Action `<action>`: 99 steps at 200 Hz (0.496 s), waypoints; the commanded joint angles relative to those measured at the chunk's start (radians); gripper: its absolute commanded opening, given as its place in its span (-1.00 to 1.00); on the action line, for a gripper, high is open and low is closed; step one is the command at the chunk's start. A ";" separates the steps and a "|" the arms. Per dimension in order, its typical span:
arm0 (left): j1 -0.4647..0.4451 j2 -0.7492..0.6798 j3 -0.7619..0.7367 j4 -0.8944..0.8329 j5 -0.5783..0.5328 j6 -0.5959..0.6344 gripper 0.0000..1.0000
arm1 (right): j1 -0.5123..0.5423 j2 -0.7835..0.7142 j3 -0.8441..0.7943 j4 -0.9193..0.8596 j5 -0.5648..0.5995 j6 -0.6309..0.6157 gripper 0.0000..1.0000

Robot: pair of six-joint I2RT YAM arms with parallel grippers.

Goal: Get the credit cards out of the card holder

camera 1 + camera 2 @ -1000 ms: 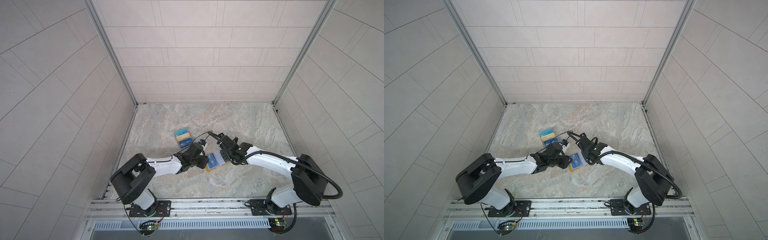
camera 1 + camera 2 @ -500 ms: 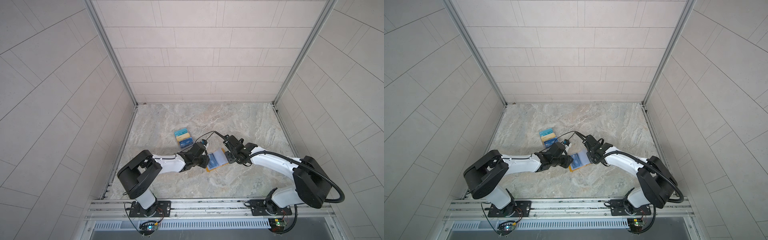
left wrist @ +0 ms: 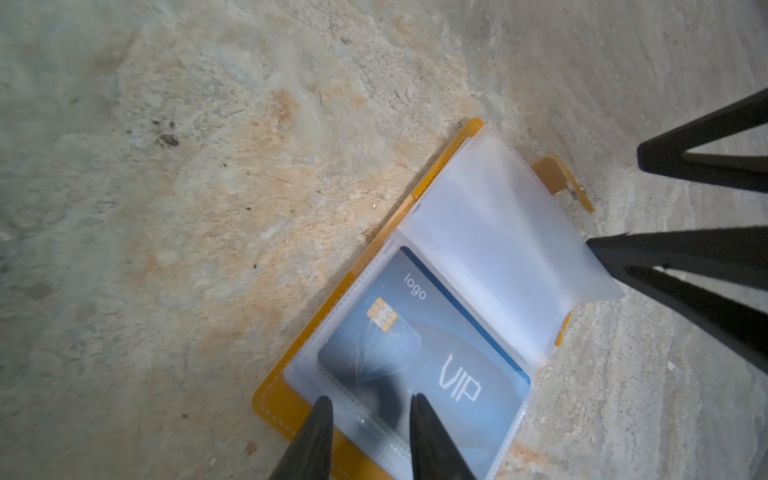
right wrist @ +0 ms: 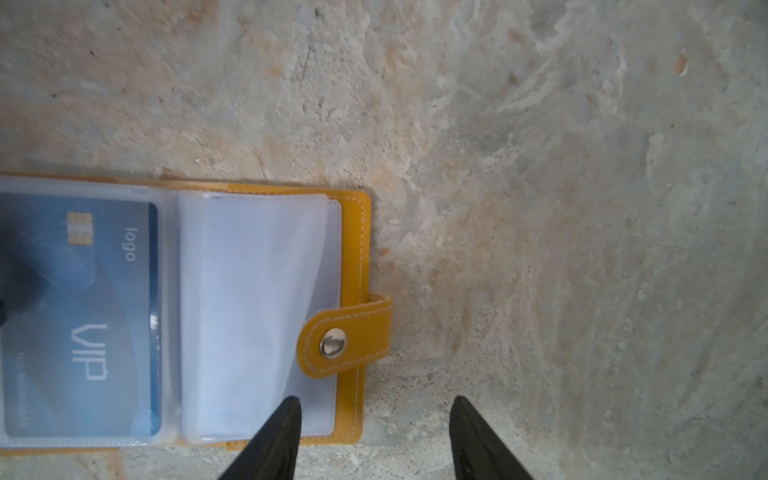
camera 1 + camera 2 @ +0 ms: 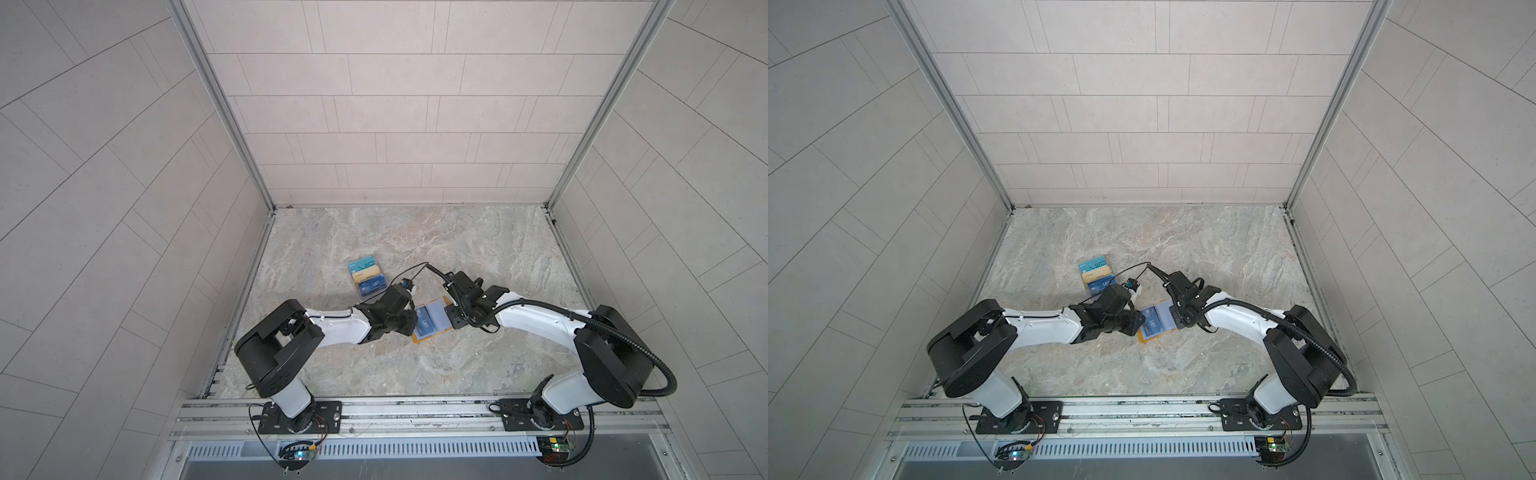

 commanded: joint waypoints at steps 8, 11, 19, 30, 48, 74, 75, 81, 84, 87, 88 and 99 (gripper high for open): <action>-0.004 0.003 0.008 -0.033 -0.017 0.001 -0.28 | 0.005 0.014 0.006 0.010 0.099 0.043 0.19; -0.004 0.002 0.008 -0.035 -0.018 0.002 -0.28 | 0.006 0.012 0.006 0.007 0.112 0.049 0.19; -0.005 0.001 0.008 -0.038 -0.020 0.003 -0.29 | 0.006 0.002 0.007 0.002 0.143 0.056 0.18; -0.005 -0.004 0.007 -0.042 -0.022 0.004 -0.28 | 0.005 -0.015 0.006 -0.007 0.184 0.064 0.18; -0.005 -0.003 0.007 -0.043 -0.022 0.006 -0.29 | 0.004 -0.045 0.004 -0.023 0.222 0.070 0.16; -0.005 -0.004 0.008 -0.039 -0.022 0.007 -0.29 | 0.004 -0.066 0.017 -0.060 0.179 0.056 0.13; -0.005 -0.004 0.008 -0.039 -0.022 0.007 -0.29 | 0.005 -0.067 0.017 -0.061 0.172 0.054 0.13; -0.005 -0.004 0.007 -0.037 -0.022 0.006 -0.29 | 0.003 -0.071 0.020 -0.064 0.131 0.042 0.11; -0.005 -0.004 0.007 -0.037 -0.022 0.006 -0.29 | 0.004 -0.073 0.021 -0.065 0.107 0.034 0.11; -0.004 -0.005 0.007 -0.037 -0.022 0.003 -0.29 | 0.004 -0.075 0.022 -0.065 0.084 0.030 0.10; -0.004 -0.005 0.007 -0.037 -0.022 0.003 -0.29 | 0.004 -0.075 0.022 -0.065 0.076 0.028 0.10; -0.005 -0.008 0.007 -0.037 -0.023 0.001 -0.30 | 0.002 -0.078 0.026 -0.063 0.002 0.020 0.08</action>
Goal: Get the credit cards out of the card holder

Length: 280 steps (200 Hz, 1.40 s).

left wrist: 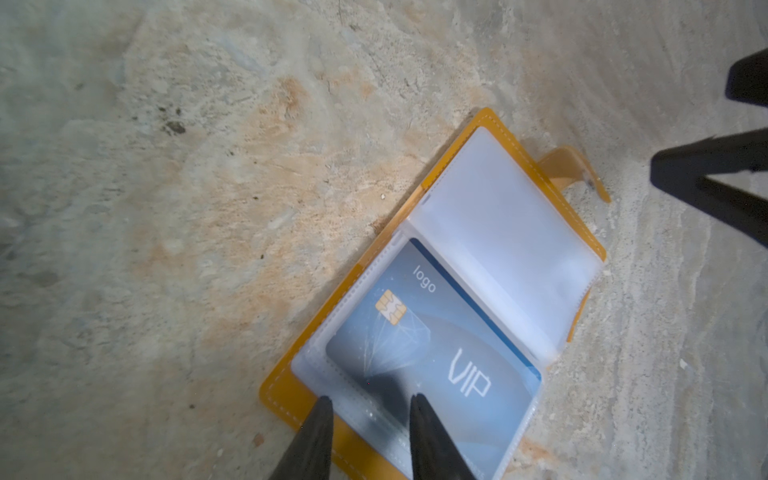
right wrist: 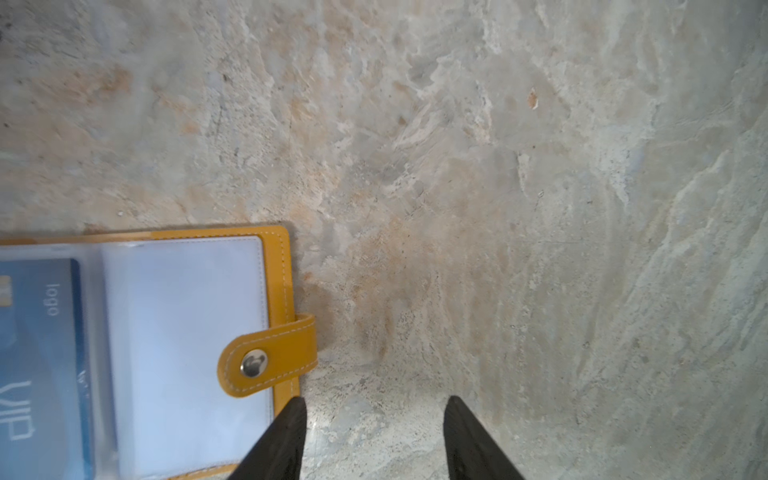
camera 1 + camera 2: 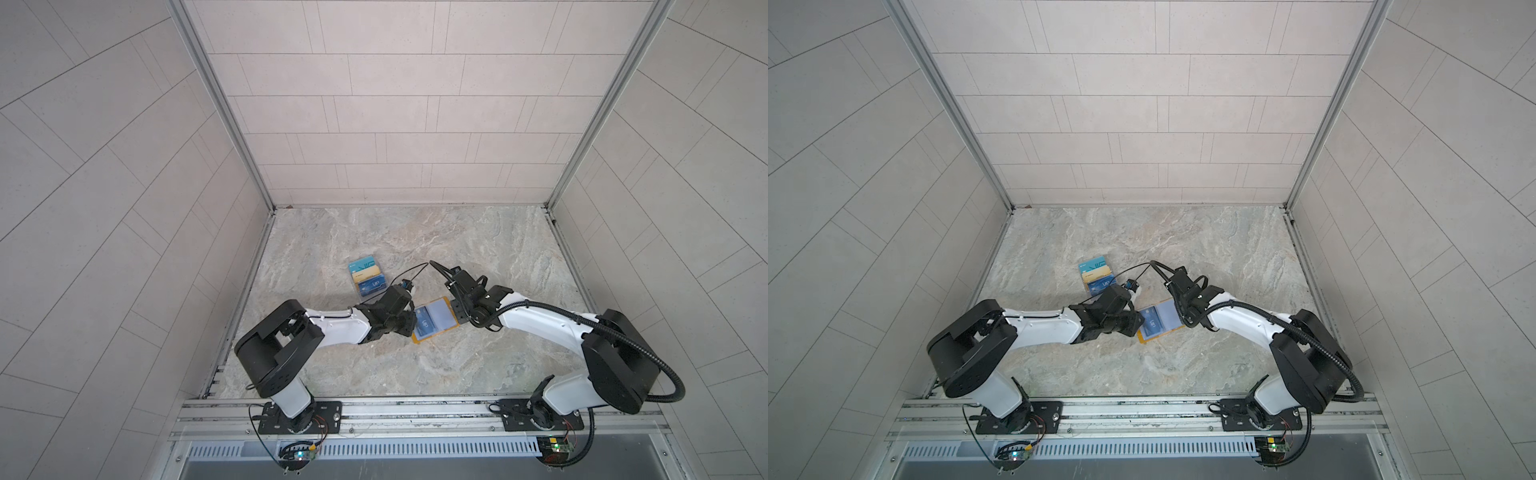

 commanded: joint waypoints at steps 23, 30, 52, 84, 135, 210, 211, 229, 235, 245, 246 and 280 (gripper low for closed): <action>-0.004 -0.013 0.006 -0.019 -0.019 -0.004 -0.31 | -0.002 -0.015 0.034 -0.034 -0.221 -0.016 0.04; -0.004 -0.015 0.004 -0.020 -0.020 -0.005 -0.32 | -0.004 -0.007 0.037 -0.030 -0.235 -0.011 0.04; -0.005 -0.019 0.002 -0.020 -0.020 -0.005 -0.33 | -0.020 0.013 0.034 -0.021 -0.267 0.008 0.12; -0.005 -0.015 0.001 -0.015 -0.019 -0.005 -0.34 | -0.041 0.047 0.021 -0.005 -0.287 0.033 0.12; -0.005 -0.008 0.004 -0.010 -0.014 -0.004 -0.35 | -0.051 0.097 -0.018 0.067 -0.361 0.063 0.05; -0.005 0.007 0.019 -0.012 -0.009 0.001 -0.43 | -0.050 0.070 -0.100 0.097 -0.404 0.113 -0.12; -0.004 0.008 0.019 -0.012 -0.009 0.001 -0.43 | -0.050 0.068 -0.102 0.097 -0.406 0.113 -0.12; -0.005 0.013 0.024 -0.014 -0.009 0.002 -0.43 | -0.048 0.047 -0.120 0.108 -0.444 0.128 -0.14; -0.004 0.014 0.025 -0.016 -0.009 0.003 -0.44 | -0.046 0.040 -0.127 0.111 -0.455 0.133 -0.14; -0.004 0.016 0.028 -0.018 -0.012 0.002 -0.44 | -0.042 0.029 -0.137 0.113 -0.475 0.140 -0.15; -0.005 0.016 0.030 -0.018 -0.012 0.002 -0.45 | -0.042 0.029 -0.138 0.113 -0.477 0.141 -0.15; -0.005 0.013 0.036 -0.031 -0.016 0.010 -0.45 | -0.033 -0.020 -0.175 0.117 -0.538 0.163 -0.16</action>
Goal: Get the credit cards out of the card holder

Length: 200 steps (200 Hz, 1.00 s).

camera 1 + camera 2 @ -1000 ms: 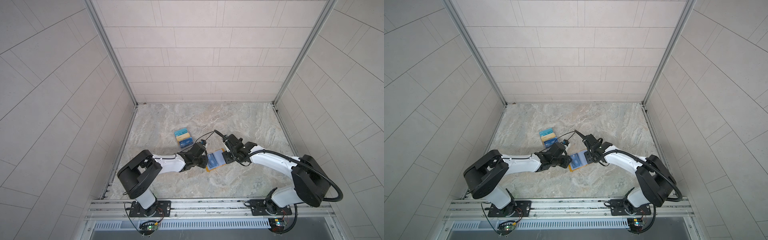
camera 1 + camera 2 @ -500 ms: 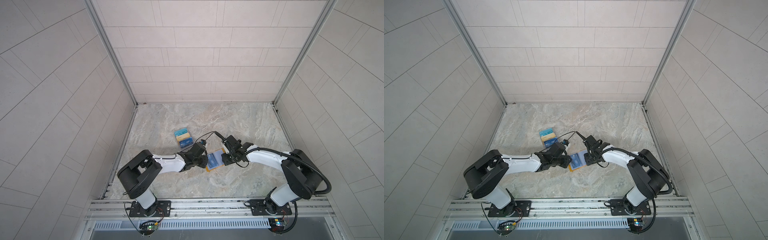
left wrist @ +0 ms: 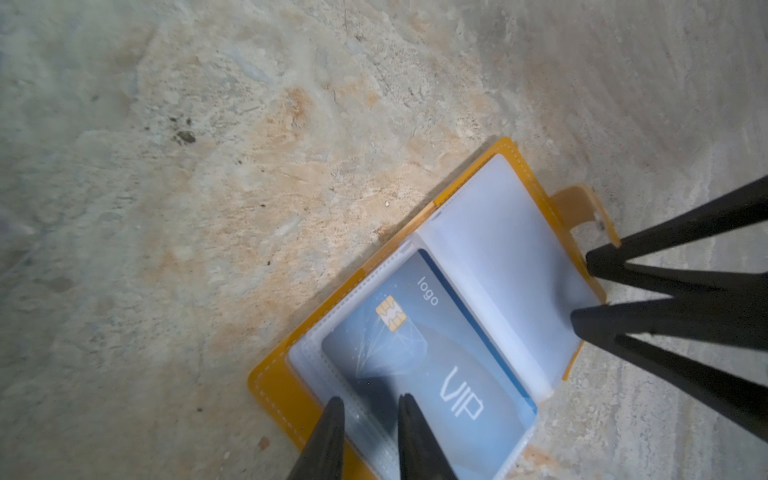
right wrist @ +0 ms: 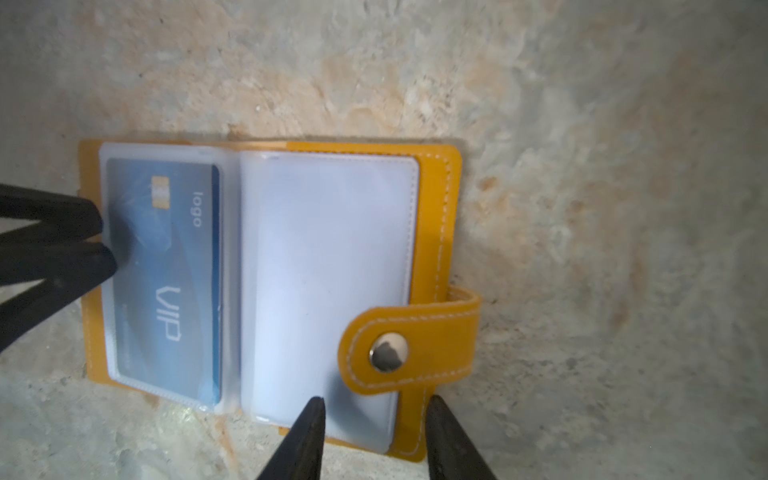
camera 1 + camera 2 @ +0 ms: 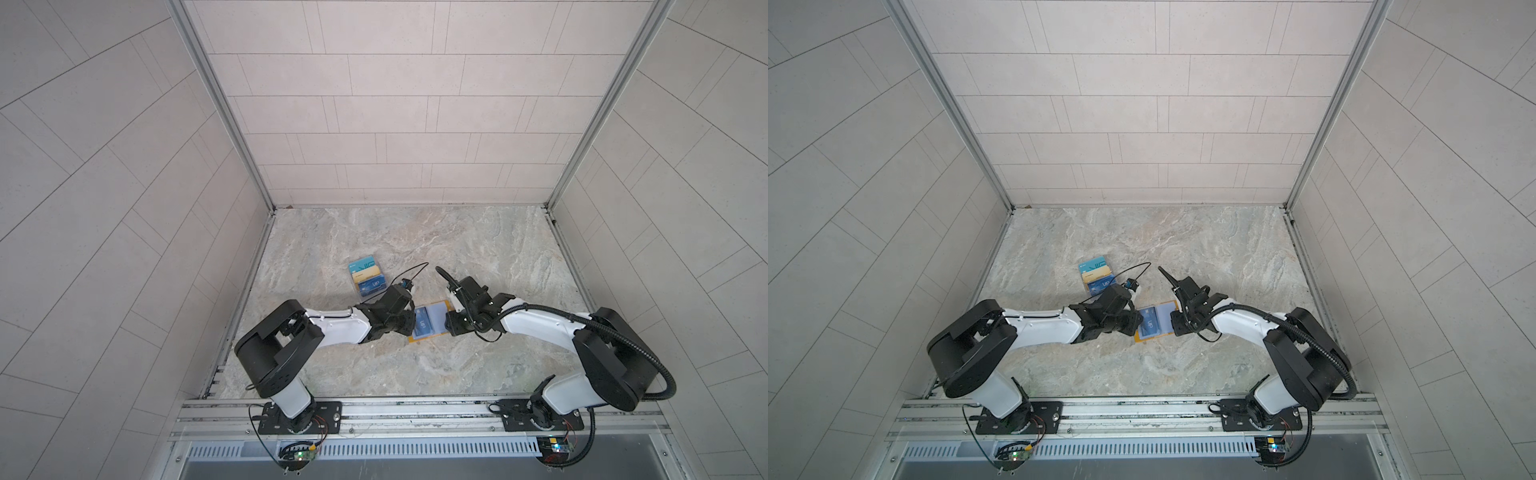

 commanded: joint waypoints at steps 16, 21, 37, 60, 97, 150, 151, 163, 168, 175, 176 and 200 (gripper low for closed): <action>-0.005 0.011 0.034 -0.038 -0.015 0.016 -0.45 | 0.014 -0.053 -0.046 -0.044 -0.104 0.036 -0.17; -0.005 0.010 0.038 -0.046 -0.018 0.020 -0.45 | 0.016 -0.061 -0.045 -0.055 -0.106 0.032 -0.17; -0.005 0.003 0.052 -0.073 -0.031 0.032 -0.46 | 0.020 -0.094 -0.027 -0.105 -0.082 0.009 -0.20; -0.005 -0.017 0.064 -0.098 -0.038 0.043 -0.51 | 0.019 -0.158 0.021 -0.162 -0.056 -0.025 -0.20; -0.005 -0.032 0.050 -0.090 -0.028 0.025 -0.64 | 0.015 -0.132 0.098 -0.139 -0.133 -0.030 -0.20; -0.005 -0.032 0.013 -0.066 -0.021 0.001 -0.75 | 0.001 0.069 0.148 0.026 -0.268 0.021 -0.22; -0.005 -0.032 0.012 -0.065 -0.021 0.001 -0.75 | 0.000 0.073 0.149 0.030 -0.271 0.024 -0.22; -0.005 -0.032 0.004 -0.059 -0.019 -0.003 -0.77 | 0.001 0.110 0.151 0.068 -0.288 0.040 -0.23; -0.004 -0.033 0.000 -0.057 -0.020 -0.005 -0.78 | 0.000 0.123 0.153 0.080 -0.294 0.045 -0.24; -0.005 -0.032 -0.002 -0.056 -0.021 -0.007 -0.79 | 0.001 0.140 0.156 0.093 -0.300 0.053 -0.24; -0.005 -0.032 -0.003 -0.056 -0.021 -0.007 -0.79 | 0.001 0.142 0.157 0.095 -0.300 0.053 -0.25; -0.005 -0.035 -0.016 -0.056 -0.021 -0.010 -0.83 | 0.000 0.181 0.156 0.135 -0.316 0.076 -0.27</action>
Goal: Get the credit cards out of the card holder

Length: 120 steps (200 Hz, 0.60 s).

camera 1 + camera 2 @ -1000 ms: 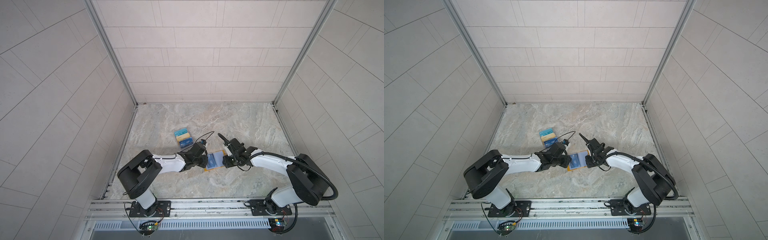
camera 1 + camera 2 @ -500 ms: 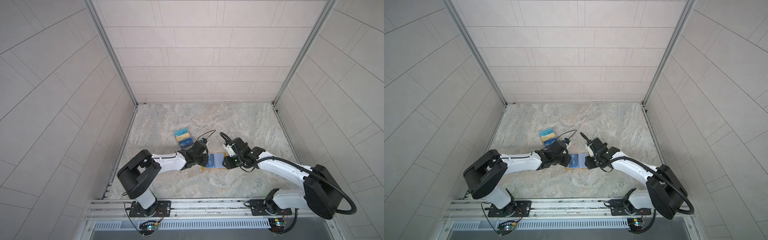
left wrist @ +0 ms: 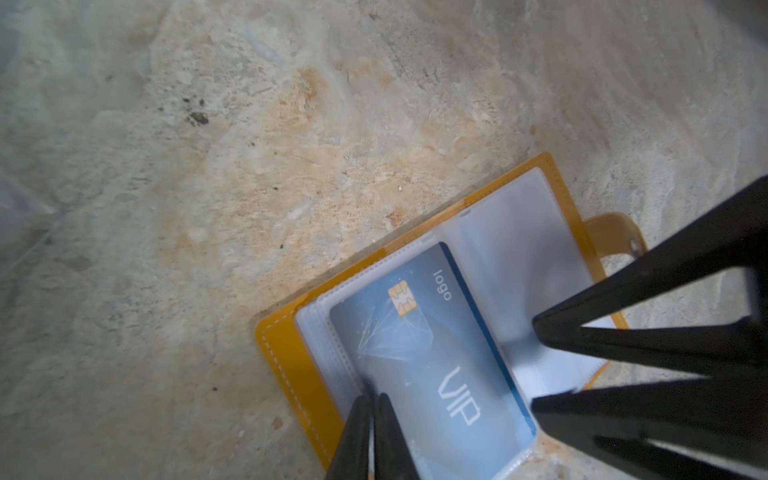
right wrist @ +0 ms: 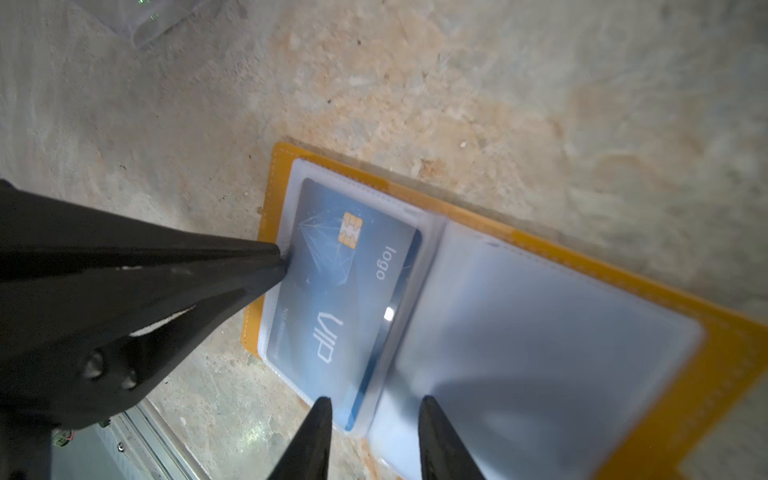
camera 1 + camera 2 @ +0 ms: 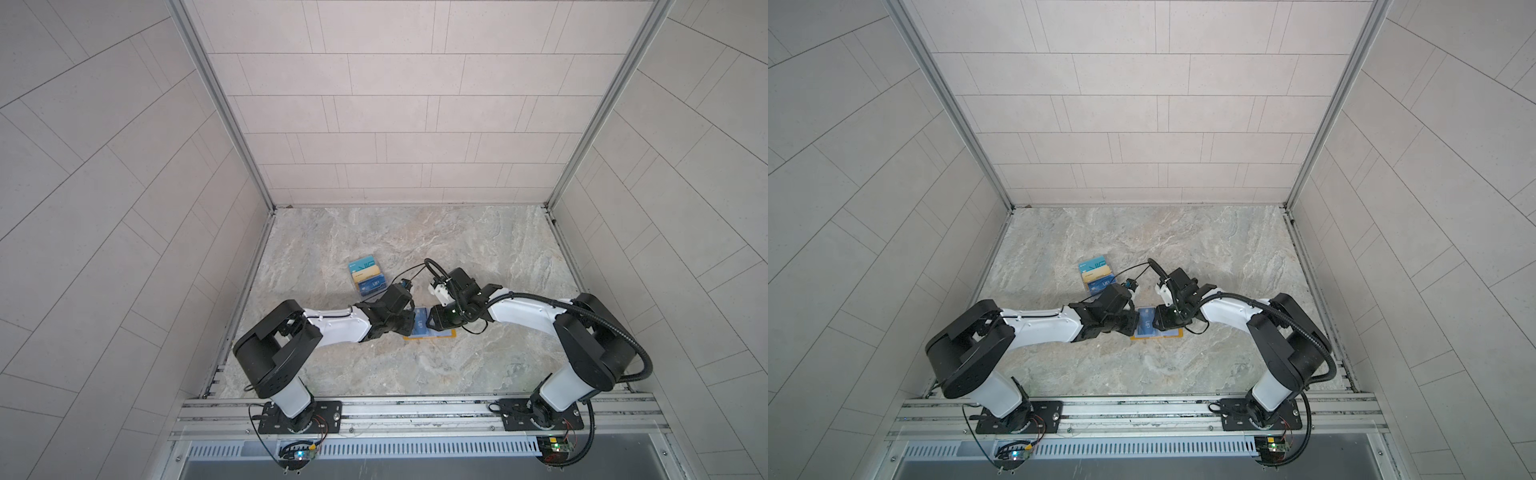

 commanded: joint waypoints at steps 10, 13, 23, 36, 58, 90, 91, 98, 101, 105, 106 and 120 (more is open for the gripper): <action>-0.005 -0.023 -0.026 -0.003 0.000 -0.009 -0.84 | -0.004 0.029 0.022 0.086 -0.048 0.047 -0.28; -0.005 -0.023 -0.027 -0.003 0.000 -0.009 -0.85 | -0.003 0.032 0.022 0.089 -0.049 0.049 -0.28; -0.005 -0.020 -0.027 -0.005 0.000 -0.008 -0.86 | -0.004 0.040 0.021 0.100 -0.052 0.056 -0.28; -0.005 -0.020 -0.027 -0.007 0.000 -0.007 -0.88 | -0.004 0.046 0.022 0.109 -0.056 0.064 -0.28; -0.005 -0.018 -0.032 -0.008 -0.002 -0.007 -0.90 | -0.007 0.051 0.020 0.122 -0.066 0.074 -0.28; -0.005 -0.017 -0.044 -0.002 -0.001 -0.007 -0.93 | -0.017 0.052 0.014 0.142 -0.090 0.092 -0.28; -0.005 -0.017 -0.045 -0.002 0.000 -0.007 -0.93 | -0.017 0.052 0.014 0.143 -0.091 0.093 -0.28; -0.005 -0.017 -0.046 -0.001 -0.002 -0.007 -0.93 | -0.020 0.051 0.011 0.150 -0.097 0.099 -0.28; -0.005 -0.017 -0.048 0.000 -0.002 -0.008 -0.93 | -0.023 0.051 0.011 0.154 -0.101 0.101 -0.29; -0.004 -0.017 -0.049 0.001 -0.002 -0.009 -0.93 | -0.025 0.050 0.008 0.160 -0.107 0.106 -0.29; -0.005 -0.018 -0.050 0.002 -0.002 -0.010 -0.93 | -0.025 0.050 0.007 0.162 -0.109 0.107 -0.29; -0.005 -0.019 -0.057 0.011 -0.002 -0.016 -0.95 | -0.035 0.043 -0.003 0.187 -0.131 0.123 -0.30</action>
